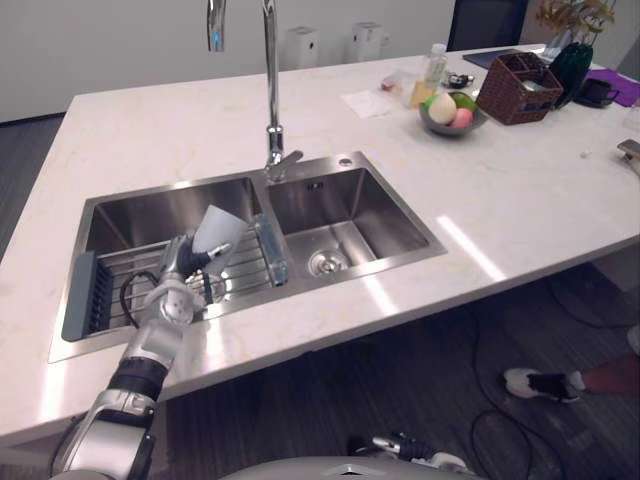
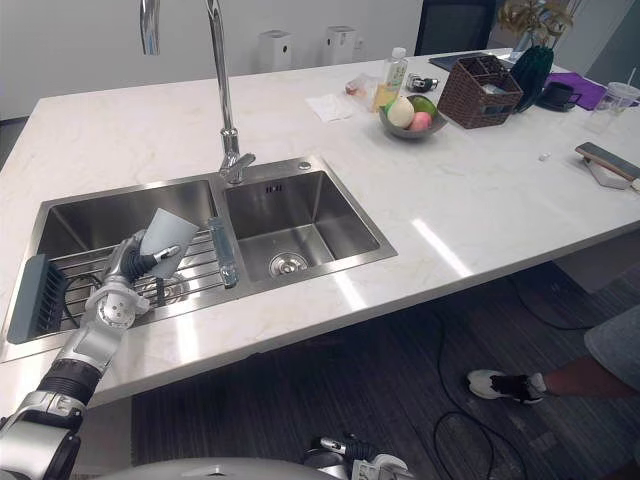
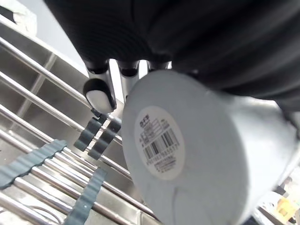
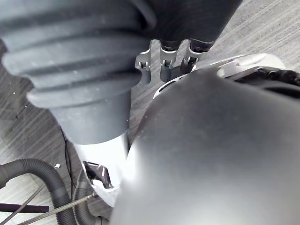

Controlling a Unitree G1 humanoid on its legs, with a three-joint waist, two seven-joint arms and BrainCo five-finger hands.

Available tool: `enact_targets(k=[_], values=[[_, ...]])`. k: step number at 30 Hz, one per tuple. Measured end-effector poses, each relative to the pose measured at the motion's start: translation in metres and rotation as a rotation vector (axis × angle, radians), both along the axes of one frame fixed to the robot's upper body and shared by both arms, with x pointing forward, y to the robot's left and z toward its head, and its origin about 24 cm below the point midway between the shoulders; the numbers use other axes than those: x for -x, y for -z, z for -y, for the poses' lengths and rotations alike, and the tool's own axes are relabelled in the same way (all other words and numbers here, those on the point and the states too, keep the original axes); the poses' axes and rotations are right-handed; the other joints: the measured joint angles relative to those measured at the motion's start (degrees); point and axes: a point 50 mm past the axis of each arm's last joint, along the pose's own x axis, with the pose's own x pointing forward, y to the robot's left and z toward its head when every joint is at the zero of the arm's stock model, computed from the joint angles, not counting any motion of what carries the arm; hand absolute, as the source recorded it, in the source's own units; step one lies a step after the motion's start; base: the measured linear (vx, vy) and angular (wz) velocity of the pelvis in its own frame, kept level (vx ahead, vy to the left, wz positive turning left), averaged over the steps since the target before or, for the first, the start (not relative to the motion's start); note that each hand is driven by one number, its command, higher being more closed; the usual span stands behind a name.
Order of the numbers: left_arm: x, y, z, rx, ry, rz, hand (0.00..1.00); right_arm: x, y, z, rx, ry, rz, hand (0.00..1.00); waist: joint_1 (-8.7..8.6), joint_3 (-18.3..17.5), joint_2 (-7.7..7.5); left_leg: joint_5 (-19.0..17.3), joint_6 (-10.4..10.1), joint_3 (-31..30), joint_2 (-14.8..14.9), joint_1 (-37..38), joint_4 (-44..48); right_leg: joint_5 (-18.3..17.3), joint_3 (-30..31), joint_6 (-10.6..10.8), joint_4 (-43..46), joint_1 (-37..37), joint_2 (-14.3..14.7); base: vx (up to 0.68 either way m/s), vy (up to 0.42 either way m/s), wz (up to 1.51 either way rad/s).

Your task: Walk over to the sink, pick up the cup, carry it to the dishwasher, place the cup inside the dishwasher, then close the dishwasher door

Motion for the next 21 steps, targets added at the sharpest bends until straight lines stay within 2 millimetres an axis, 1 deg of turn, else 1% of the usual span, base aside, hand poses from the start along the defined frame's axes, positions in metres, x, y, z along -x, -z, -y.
enact_targets(k=[2, 4, 6, 10, 12, 13, 14, 16, 18, 21], values=[[0.004, -0.002, -0.002, 0.084, -0.031, 0.034, 1.0, 0.0, 0.0, 0.0, 0.0, 0.004, 0.004, 0.0, 0.01, 0.01, 0.01, 0.01, 0.01, -0.17, 0.0, -0.18, 0.02, 0.0, -0.23, 0.0, 0.04, -0.07, -0.03, -0.01, -0.015, 0.05], [0.003, -0.009, -0.003, 0.156, -0.057, 0.085, 1.0, 0.003, 0.001, 0.0, -0.006, 0.028, 0.002, 0.0, 0.42, 0.01, 0.01, 0.01, 0.02, -0.42, -0.01, -0.25, 0.02, 0.01, -1.21, -0.01, 0.28, 0.06, -0.1, -0.01, -0.014, 0.05], [0.004, -0.02, -0.005, 0.231, -0.08, 0.162, 1.0, 0.005, 0.001, 0.001, -0.005, 0.039, 0.0, 0.0, 1.02, 0.01, 0.01, 0.01, 0.04, -0.56, -0.06, -0.25, 0.03, 0.03, -1.56, -0.03, 0.34, 0.2, -0.19, -0.02, -0.011, 0.05], [0.011, -0.04, -0.012, 0.37, -0.126, 0.318, 1.0, 0.011, 0.002, 0.003, -0.019, 0.123, -0.007, 0.0, 1.29, 0.01, 0.02, 0.18, 0.34, -1.85, -0.43, -0.58, 0.06, 0.02, -2.98, -0.03, 0.23, 0.68, -0.7, -0.03, -0.005, 0.14], [0.021, -0.048, -0.017, 0.444, -0.161, 0.401, 1.0, 0.013, 0.002, 0.003, -0.013, 0.131, -0.013, 0.0, 1.68, 0.0, 0.01, 0.17, 0.45, -2.13, -0.58, -0.38, 0.08, 0.02, -3.25, -0.03, 0.03, 1.1, -0.92, -0.04, 0.0, 0.1], [0.025, -0.052, -0.018, 0.454, -0.165, 0.43, 1.0, 0.013, 0.002, 0.004, -0.011, 0.136, -0.014, 0.0, 1.9, -0.01, -0.01, 0.2, 0.5, -2.17, -0.64, -0.41, 0.08, 0.02, -3.3, -0.03, 0.01, 1.09, -0.97, -0.05, -0.003, 0.08], [0.032, -0.057, -0.017, 0.473, -0.166, 0.483, 1.0, 0.017, 0.003, 0.005, -0.012, 0.163, -0.018, 0.0, 2.73, -0.01, -0.02, 0.32, 0.67, -2.69, -0.84, -0.64, 0.1, 0.02, -3.82, -0.02, 0.0, 1.15, -1.23, -0.04, -0.005, 0.19], [0.039, -0.063, -0.019, 0.475, -0.171, 0.527, 1.0, 0.018, 0.003, 0.006, -0.018, 0.182, -0.019, 0.0, 2.83, -0.04, -0.05, 0.5, 0.93, -3.77, -1.05, -1.33, 0.28, 0.02, -4.91, -0.02, 0.0, 1.27, -1.57, -0.04, -0.006, 0.24], [0.049, -0.069, -0.025, 0.47, -0.184, 0.583, 1.0, 0.019, 0.003, 0.007, -0.017, 0.191, -0.018, 0.0, 3.88, -0.05, -0.07, 0.72, 1.11, -4.4, -1.23, -1.55, 0.26, 0.03, -5.42, -0.01, 0.0, 1.36, -1.76, -0.04, -0.004, 0.15], [0.059, -0.076, -0.029, 0.465, -0.21, 0.654, 1.0, 0.02, 0.002, 0.007, -0.017, 0.194, -0.02, 0.0, 4.49, -0.13, -0.21, 1.05, 1.23, -5.73, -1.35, -2.1, 0.24, 0.0, -6.54, -0.01, -0.01, 1.72, -1.95, -0.04, -0.007, 0.23]])
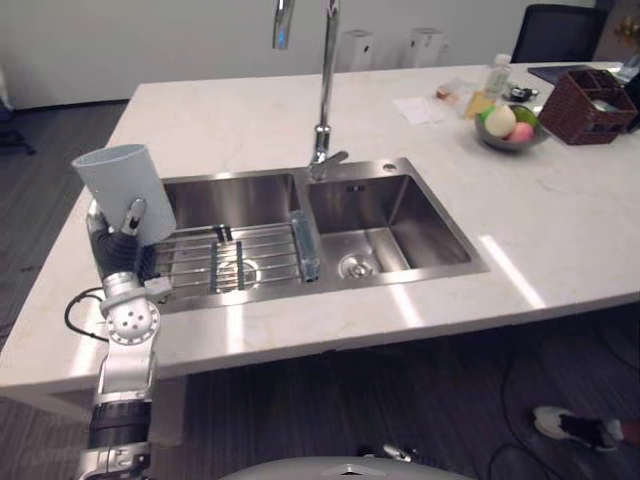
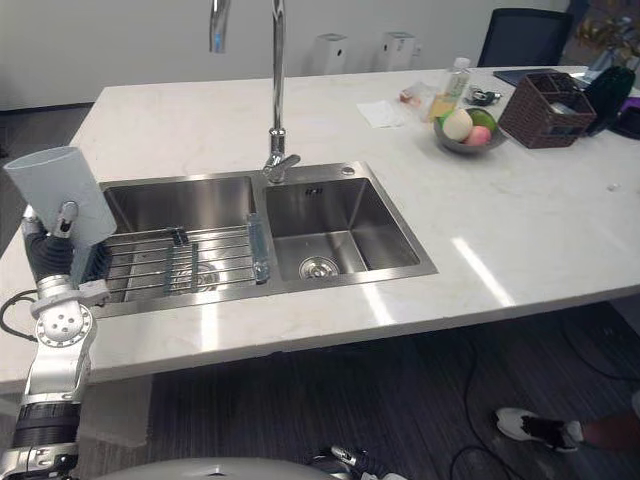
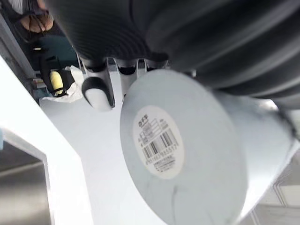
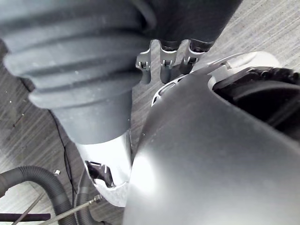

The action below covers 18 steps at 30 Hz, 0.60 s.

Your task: Walk over to the sink, pick up the cup, carry it to the dishwasher, place the cup inside the dishwasher, then close the dishwasher door

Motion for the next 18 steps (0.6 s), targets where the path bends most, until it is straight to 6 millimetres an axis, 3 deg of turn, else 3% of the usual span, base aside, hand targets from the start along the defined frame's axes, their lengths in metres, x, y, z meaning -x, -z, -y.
enact_targets(k=[8, 13, 14, 18], values=[[0.026, -0.018, -0.019, 0.018, -0.195, 0.158, 1.0, 0.006, 0.001, 0.001, -0.01, 0.046, -0.01, 0.0, 1.48, -0.25, -0.19, 0.83, 0.12, -2.42, -0.16, -2.16, -0.25, -0.23, -1.53, 0.12, 0.38, -0.13, -0.28, -0.03, -0.002, 0.15], [0.045, -0.024, -0.031, 0.02, -0.304, 0.222, 1.0, 0.011, 0.003, 0.002, -0.022, 0.075, -0.029, 0.0, 3.33, -0.95, -0.04, 1.03, 0.13, -2.72, -0.2, -2.9, -0.23, -0.25, -1.5, 0.14, 0.43, -0.58, -0.27, 0.0, 0.002, 0.04], [0.065, -0.031, -0.041, 0.019, -0.387, 0.315, 1.0, 0.023, 0.005, 0.004, -0.026, 0.085, -0.077, 0.0, 5.41, -2.49, 0.46, 1.22, 0.11, -4.18, -0.23, -2.92, -0.32, -1.95, -1.65, -0.15, 1.16, 0.1, -0.35, 0.0, 0.0, 0.0], [0.065, -0.031, -0.04, 0.024, -0.388, 0.315, 1.0, 0.024, 0.005, 0.004, -0.025, 0.085, -0.077, 0.0, 5.21, -2.37, 0.78, 1.18, 0.07, -3.74, -0.19, -2.9, -0.34, -1.89, -1.16, -0.07, 1.18, -0.32, -0.27, 0.0, 0.0, -0.06]])
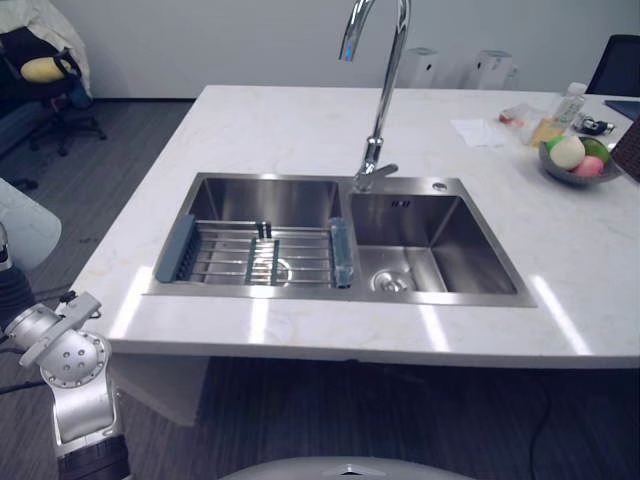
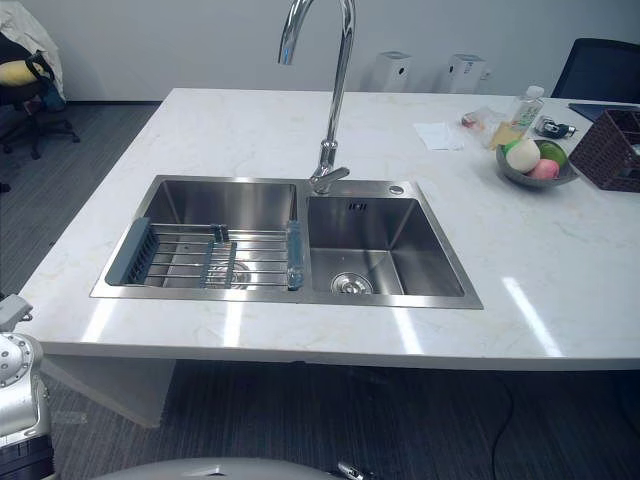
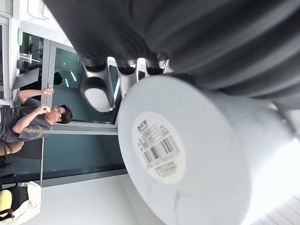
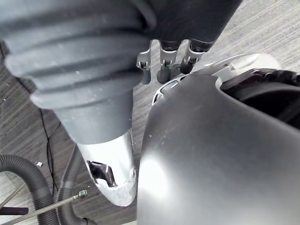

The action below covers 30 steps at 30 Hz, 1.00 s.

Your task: Walk over to the sink, pick up the cup, carry it to the dishwasher, place the cup inside the dishwasher, then close the dishwasher door

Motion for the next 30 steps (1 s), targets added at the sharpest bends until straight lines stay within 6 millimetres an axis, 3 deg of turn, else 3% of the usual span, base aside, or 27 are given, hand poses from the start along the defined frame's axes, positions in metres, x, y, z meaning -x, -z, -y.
enact_targets(k=[4, 10, 13, 15, 17, 20, 22, 23, 24, 25, 26, 27, 28, 30], values=[[-0.001, 0.001, 0.013, 0.037, 0.038, 0.039, 1.0, 0.0, -0.001, 0.0, 0.0, 0.017, 0.019, 0.0, -0.65, -0.33, 0.02, -0.81, -0.28, 0.74, 0.34, -0.93, 0.78, 0.04, 1.11, -0.16, -0.39, -1.11, 0.38, -0.01, -0.002, -0.13], [-0.021, 0.004, 0.069, 0.123, 0.354, 0.097, 1.0, 0.007, -0.001, 0.0, 0.006, 0.152, 0.036, 0.0, -2.33, -0.6, 0.35, -0.49, -0.38, -3.57, 0.41, -3.48, 1.02, -1.03, -3.7, 0.39, -0.63, -0.2, 0.43, 0.04, -0.013, 0.37], [-0.028, 0.006, 0.091, 0.153, 0.479, 0.096, 1.0, 0.009, -0.001, 0.001, 0.027, 0.188, 0.033, 0.0, -2.12, -0.7, 1.16, 0.03, -0.1, -6.5, 0.38, -4.75, 1.06, -4.15, -5.66, 0.13, 1.85, 0.03, 0.48, 0.08, -0.026, 0.64], [-0.029, 0.006, 0.094, 0.151, 0.505, 0.093, 1.0, 0.009, 0.0, -0.003, 0.03, 0.195, 0.026, 0.0, -2.11, -0.73, 1.07, 0.78, 0.11, -9.21, 0.24, -5.8, 1.3, -6.41, -6.69, 0.06, 4.5, 0.59, 0.4, 0.08, -0.047, 1.13], [-0.029, 0.006, 0.093, 0.147, 0.504, 0.09, 1.0, 0.012, 0.001, -0.004, 0.038, 0.199, 0.002, 0.0, -0.87, -0.55, 0.39, 2.74, 0.42, -13.25, -0.71, -7.0, 1.8, -9.48, -9.25, 0.02, 7.23, 2.44, -0.41, 0.08, -0.052, 1.5], [-0.026, 0.008, 0.089, 0.139, 0.49, 0.076, 1.0, 0.018, 0.002, -0.003, 0.041, 0.2, -0.036, 0.0, 1.3, -0.26, 0.16, 5.15, 1.31, -14.41, -1.9, -9.54, 2.94, -12.04, -11.71, -0.5, 8.8, 3.83, -0.76, -0.02, -0.058, 1.42], [-0.022, 0.012, 0.086, 0.145, 0.479, 0.055, 1.0, 0.013, 0.001, 0.002, 0.064, 0.202, -0.036, 0.0, 1.56, 0.67, 0.07, 10.28, 8.22, -5.21, -3.41, -12.35, 3.43, -12.51, -17.22, -1.9, 11.23, 4.6, -1.36, -0.08, -0.04, 1.68], [-0.023, 0.012, 0.087, 0.159, 0.499, 0.062, 1.0, 0.01, 0.001, 0.001, 0.067, 0.217, -0.034, 0.0, 1.26, 1.79, -0.63, 12.06, 14.46, -0.31, -4.31, -11.88, 1.26, -12.35, -19.77, -2.96, 12.86, 4.53, -2.76, -0.14, 0.072, 1.81], [-0.02, 0.006, 0.088, 0.162, 0.518, 0.093, 1.0, 0.007, 0.0, 0.004, 0.073, 0.267, -0.026, 0.0, 1.73, 2.17, -1.49, 2.3, 15.89, 12.9, -3.17, -12.93, 12.58, -13.33, -23.45, -3.42, 13.23, 5.44, -3.83, -0.07, 0.083, 1.59], [-0.017, 0.004, 0.087, 0.158, 0.518, 0.109, 1.0, 0.003, -0.001, 0.007, 0.079, 0.276, -0.002, 0.0, 1.78, 2.18, -1.51, -1.01, 16.55, 17.51, -1.88, -12.66, 17.67, -13.57, -25.5, -3.2, 13.28, 6.09, -3.84, 0.02, 0.071, 1.31], [-0.014, 0.002, 0.089, 0.145, 0.533, 0.125, 1.0, -0.007, -0.006, 0.012, 0.093, 0.276, 0.046, 0.0, 1.45, 2.08, -0.84, -5.51, 16.31, 25.16, 1.26, -10.78, 25.01, -13.67, -28.72, -3.07, 13.37, 7.38, -3.63, 0.12, 0.055, 1.27], [-0.016, 0.001, 0.097, 0.136, 0.582, 0.122, 1.0, -0.014, -0.009, 0.014, 0.1, 0.276, 0.086, 0.0, 0.08, 1.81, 0.1, -6.11, 14.96, 30.0, 3.06, -9.01, 26.34, -13.68, -33.3, -3.08, 14.59, 8.69, -3.35, 0.09, 0.053, 1.49], [-0.018, 0.0, 0.102, 0.129, 0.619, 0.121, 1.0, -0.017, -0.01, 0.014, 0.099, 0.289, 0.099, 0.0, -0.71, 1.88, 0.37, -5.69, 14.39, 31.19, 2.54, -9.47, 25.55, -13.69, -35.71, -3.1, 15.45, 9.25, -3.28, -0.01, 0.139, 2.24], [-0.02, -0.002, 0.115, 0.107, 0.718, 0.121, 1.0, -0.019, -0.011, 0.01, 0.084, 0.352, 0.113, 0.0, -2.17, 1.78, 0.21, -5.03, 12.94, 32.55, -1.46, -8.97, 17.41, -13.67, -44.47, -3.14, 15.72, 11.19, -4.0, -0.09, 0.185, 2.3]])
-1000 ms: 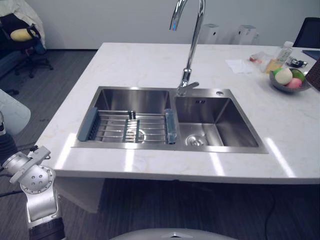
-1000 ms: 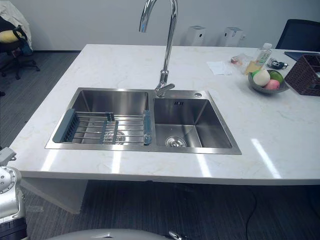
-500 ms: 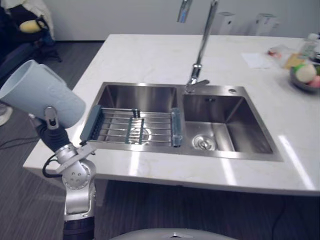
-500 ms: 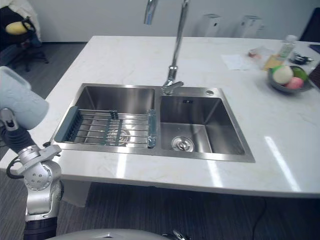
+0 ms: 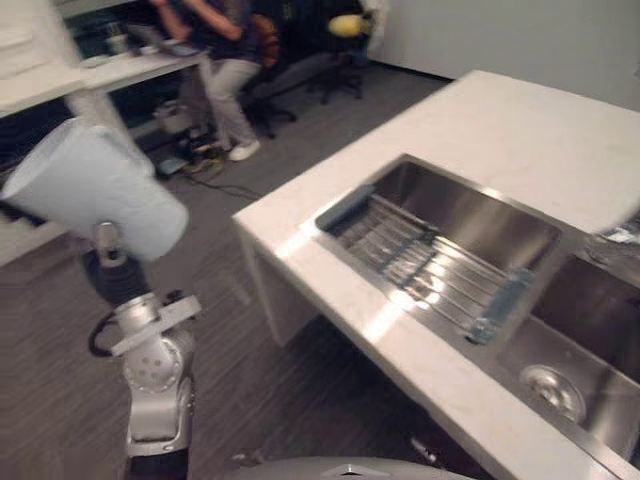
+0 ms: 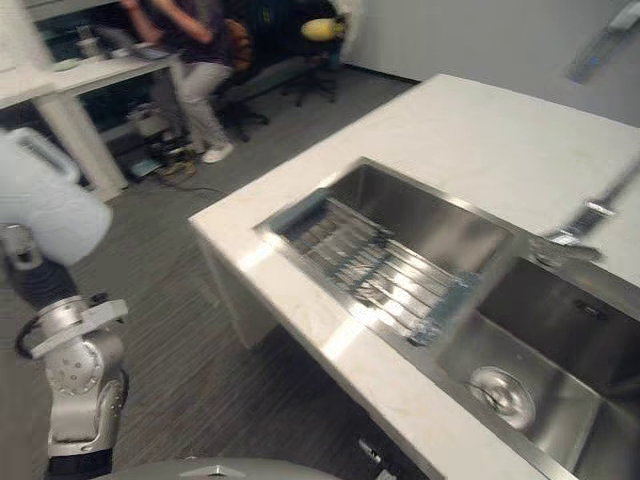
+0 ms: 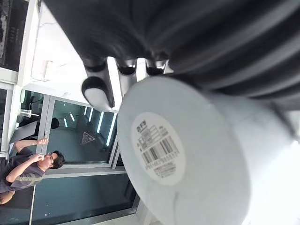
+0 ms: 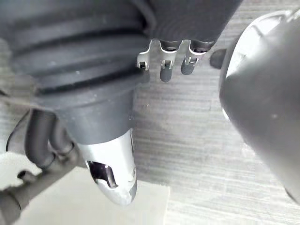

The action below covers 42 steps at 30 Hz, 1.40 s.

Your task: Walk over to the sink, pick up the cup, carry it to the dishwasher, place the cup inside the dishwasher, then close the dishwasher door

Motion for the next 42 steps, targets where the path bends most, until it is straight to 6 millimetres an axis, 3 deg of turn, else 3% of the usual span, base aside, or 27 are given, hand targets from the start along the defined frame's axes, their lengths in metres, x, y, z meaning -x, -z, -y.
enact_targets(k=[1, 2, 5, 7, 9, 10, 11, 12, 13, 14, 15, 16, 17, 18, 20, 21, 22, 23, 24, 25, 26, 28, 30, 31, 32, 37, 42], values=[[0.0, 0.0, 0.002, 0.004, 0.039, 0.014, 1.0, -0.002, 0.0, -0.005, -0.013, 0.03, 0.002, 0.0, 0.02, 0.09, -0.03, -2.94, -1.09, 2.25, -0.87, 0.55, -1.35, -0.52, -4.91, 0.87, -0.09, 1.08, -0.34, -0.06, 0.206, 1.98], [0.002, 0.004, 0.002, 0.025, 0.051, 0.003, 1.0, -0.011, -0.001, -0.005, -0.013, 0.028, 0.015, 0.0, 0.02, 0.62, 0.83, -1.71, -1.15, 2.68, -0.81, 0.73, -1.53, -0.44, -7.57, 0.78, 1.95, 1.94, -0.73, -0.05, 0.211, 1.82], [0.007, 0.013, 0.004, 0.048, 0.065, -0.033, 1.0, -0.035, -0.006, -0.014, -0.03, -0.005, 0.05, 0.0, 1.2, 0.96, 3.33, -1.35, 0.86, -2.24, -3.24, 0.55, -3.7, 1.42, -8.73, -2.14, 7.73, 2.0, -3.88, -0.02, 0.244, 0.93], [0.008, 0.012, 0.007, 0.048, 0.07, -0.024, 1.0, -0.054, -0.011, -0.03, -0.061, -0.065, 0.084, 0.0, 1.66, 1.81, 2.4, -0.99, 1.39, -3.84, -4.86, 0.44, -4.93, 2.0, -7.96, -1.54, 8.85, 0.54, -5.52, -0.06, 0.196, 0.59], [0.007, 0.013, 0.013, 0.06, 0.095, -0.03, 1.0, -0.063, -0.014, -0.038, -0.073, -0.103, 0.105, 0.0, 1.54, 2.63, 2.4, -0.43, 2.34, -7.42, -6.75, 0.32, -6.5, 1.71, -3.02, -3.07, 10.86, -2.19, -6.44, -0.08, 0.143, 0.92], [0.006, 0.013, 0.021, 0.065, 0.133, -0.028, 1.0, -0.061, -0.014, -0.039, -0.065, -0.122, 0.102, 0.0, 0.78, 2.71, 2.56, 0.16, 3.03, -11.2, -8.5, 0.08, -8.0, 0.08, 6.19, -3.88, 11.33, -5.32, -5.15, -0.06, 0.084, 1.55], [0.004, 0.011, 0.029, 0.064, 0.172, -0.019, 1.0, -0.062, -0.016, -0.037, -0.05, -0.126, 0.11, 0.0, -0.29, 2.73, 2.61, 1.06, 3.83, -14.74, -9.84, -0.37, -8.83, -1.52, 15.22, -3.36, 10.81, -7.84, -2.93, -0.08, 0.065, 2.46], [-0.002, 0.014, 0.043, 0.057, 0.244, -0.031, 1.0, -0.06, -0.017, -0.028, -0.011, -0.109, 0.105, 0.0, -1.64, 3.13, 3.28, -0.44, -4.41, -19.7, -11.06, -0.11, -10.77, -3.9, 31.25, -3.24, 8.87, -11.79, 3.2, -0.06, 0.049, 2.22], [-0.005, 0.019, 0.044, 0.037, 0.261, -0.055, 1.0, -0.059, -0.015, -0.032, -0.016, -0.103, 0.098, 0.0, -1.78, 3.65, 0.96, -3.98, -8.51, -19.9, -11.3, -1.22, -6.48, -3.6, 37.66, -2.86, 7.12, -13.26, 4.0, -0.09, -0.02, 2.04], [-0.006, 0.02, 0.045, -0.001, 0.279, -0.06, 1.0, -0.061, -0.014, -0.044, -0.044, -0.101, 0.109, 0.0, -1.46, 3.73, -2.35, -8.21, 3.32, -26.03, -10.24, -7.32, 12.64, -2.17, 45.19, -1.15, 7.3, -17.17, 0.62, -0.1, -0.01, 1.04], [-0.007, 0.023, 0.048, -0.004, 0.291, -0.071, 1.0, -0.061, -0.015, -0.04, -0.033, -0.105, 0.121, 0.0, -1.21, 3.6, -0.16, -12.96, -2.72, -35.5, -4.08, -5.94, 11.24, -2.22, 47.93, 1.28, 7.31, -19.66, 2.47, -0.15, 0.043, 0.67], [-0.01, 0.03, 0.049, -0.005, 0.284, -0.107, 1.0, -0.069, -0.017, -0.044, -0.034, -0.115, 0.147, 0.0, -0.88, 4.55, -1.17, -12.58, -4.3, -34.92, -4.99, -3.95, 10.85, -1.05, 52.79, 2.96, 7.82, -21.43, 1.81, -0.26, 0.204, 0.13], [-0.011, 0.035, 0.051, 0.003, 0.287, -0.139, 1.0, -0.069, -0.017, -0.045, -0.037, -0.133, 0.151, 0.0, -0.43, 4.48, -1.05, -11.65, -4.19, -34.89, -5.06, -2.78, 9.12, -0.97, 53.89, 3.1, 7.67, -22.76, 2.65, -0.31, 0.205, -0.12], [-0.011, 0.038, 0.059, 0.01, 0.311, -0.158, 1.0, -0.072, -0.021, -0.05, -0.048, -0.162, 0.184, 0.0, -0.06, 4.15, -0.34, -10.63, -4.73, -34.93, -4.28, -0.52, 5.29, -0.35, 56.72, 3.3, 6.42, -26.65, 5.73, -0.25, 0.133, -0.16], [-0.011, 0.036, 0.067, -0.002, 0.34, -0.151, 1.0, -0.075, -0.024, -0.053, -0.068, -0.176, 0.22, 0.0, -0.57, 4.25, 0.05, -10.23, -4.55, -35.47, -3.6, 1.39, 3.04, 2.47, 59.85, 2.53, 3.52, -29.22, 8.8, 0.02, -0.043, 0.09], [-0.013, 0.033, 0.077, -0.016, 0.383, -0.137, 1.0, -0.072, -0.025, -0.052, -0.073, -0.188, 0.229, 0.0, -1.14, 4.13, -0.32, -10.21, -4.5, -37.02, -3.7, 3.28, 2.11, 5.48, 62.75, 1.48, 0.73, -30.12, 10.89, 0.12, -0.096, 0.49], [-0.013, 0.032, 0.081, -0.019, 0.403, -0.131, 1.0, -0.069, -0.025, -0.05, -0.073, -0.189, 0.228, 0.0, -1.6, 4.1, -0.55, -10.66, -4.81, -38.11, -3.9, 3.54, 2.42, 6.5, 64.04, 1.13, -0.06, -29.91, 11.45, 0.17, -0.164, 1.01], [-0.012, 0.03, 0.089, -0.034, 0.443, -0.122, 1.0, -0.057, -0.022, -0.048, -0.076, -0.185, 0.207, 0.0, -2.35, 3.47, -1.7, -11.76, -5.61, -40.91, -5.01, 4.18, 3.58, 7.83, 66.91, -0.15, -0.78, -29.16, 11.61, 0.18, -0.174, 1.04], [-0.012, 0.029, 0.092, -0.045, 0.458, -0.114, 1.0, -0.051, -0.021, -0.048, -0.085, -0.184, 0.198, 0.0, -2.33, 2.91, -2.68, -12.5, -5.82, -42.21, -5.88, 4.23, 4.35, 8.61, 68.17, -0.86, -0.6, -29.05, 11.2, 0.23, -0.224, 1.35], [-0.011, 0.029, 0.097, -0.045, 0.477, -0.111, 1.0, -0.035, -0.016, -0.048, -0.087, -0.174, 0.158, 0.0, -2.28, 2.42, -3.04, -14.21, -6.72, -44.62, -6.22, 4.48, 6.31, 12.06, 67.09, -0.74, 3.05, -29.19, 11.09, 0.3, -0.24, 1.01], [-0.01, 0.029, 0.099, -0.027, 0.486, -0.112, 1.0, -0.029, -0.017, -0.035, -0.06, -0.169, 0.154, 0.0, -1.79, 2.15, -1.02, -15.11, -7.17, -45.46, -4.52, 4.37, 6.98, 10.16, 65.0, -1.65, 4.84, -29.37, 11.97, 0.24, -0.162, 0.78], [-0.01, 0.023, 0.101, -0.025, 0.496, -0.088, 1.0, -0.032, -0.018, -0.03, -0.042, -0.177, 0.164, 0.0, -1.49, 2.12, 0.56, -14.93, -7.48, -45.06, -2.85, 5.68, 5.82, 8.3, 63.37, -2.66, 6.78, -29.38, 12.85, 0.26, -0.142, 0.34], [-0.01, 0.017, 0.103, -0.025, 0.518, -0.058, 1.0, -0.037, -0.021, -0.032, -0.038, -0.184, 0.198, 0.0, -1.52, 2.14, 0.5, -13.82, -8.02, -43.7, -1.69, 8.14, 2.71, 6.94, 62.68, -3.41, 8.28, -28.76, 13.44, 0.18, -0.131, 0.17], [-0.008, 0.014, 0.105, -0.022, 0.533, -0.042, 1.0, -0.043, -0.025, -0.035, -0.034, -0.19, 0.233, 0.0, -1.54, 2.13, 0.42, -13.55, -8.23, -43.33, -1.01, 9.0, 1.53, 6.56, 62.14, -3.82, 8.31, -28.18, 13.83, 0.09, -0.07, 0.01], [-0.007, 0.017, 0.111, -0.055, 0.589, -0.056, 1.0, -0.044, -0.031, -0.067, -0.121, -0.186, 0.383, 0.0, -2.25, -3.74, -2.72, -15.37, -8.15, -41.58, -1.88, 6.69, 5.12, 7.7, 62.61, -2.56, 6.72, -27.63, 12.37, 0.05, -0.043, 0.02], [-0.008, 0.018, 0.109, -0.054, 0.579, -0.059, 1.0, -0.043, -0.031, -0.066, -0.119, -0.185, 0.379, 0.0, -2.23, -3.86, -2.79, -15.18, -8.19, -41.5, -1.82, 6.61, 4.56, 7.69, 62.32, -2.56, 6.2, -27.66, 12.36, 0.0, 0.0, 0.01], [-0.009, 0.029, 0.082, 0.007, 0.476, -0.111, 1.0, -0.023, -0.022, -0.054, -0.09, -0.236, 0.385, 0.0, -1.86, -4.25, -2.44, -14.31, -8.83, -38.63, 0.57, 5.81, 3.22, 7.75, 59.04, -3.22, 3.84, -27.66, 12.33, 0.04, -0.02, 0.05]])
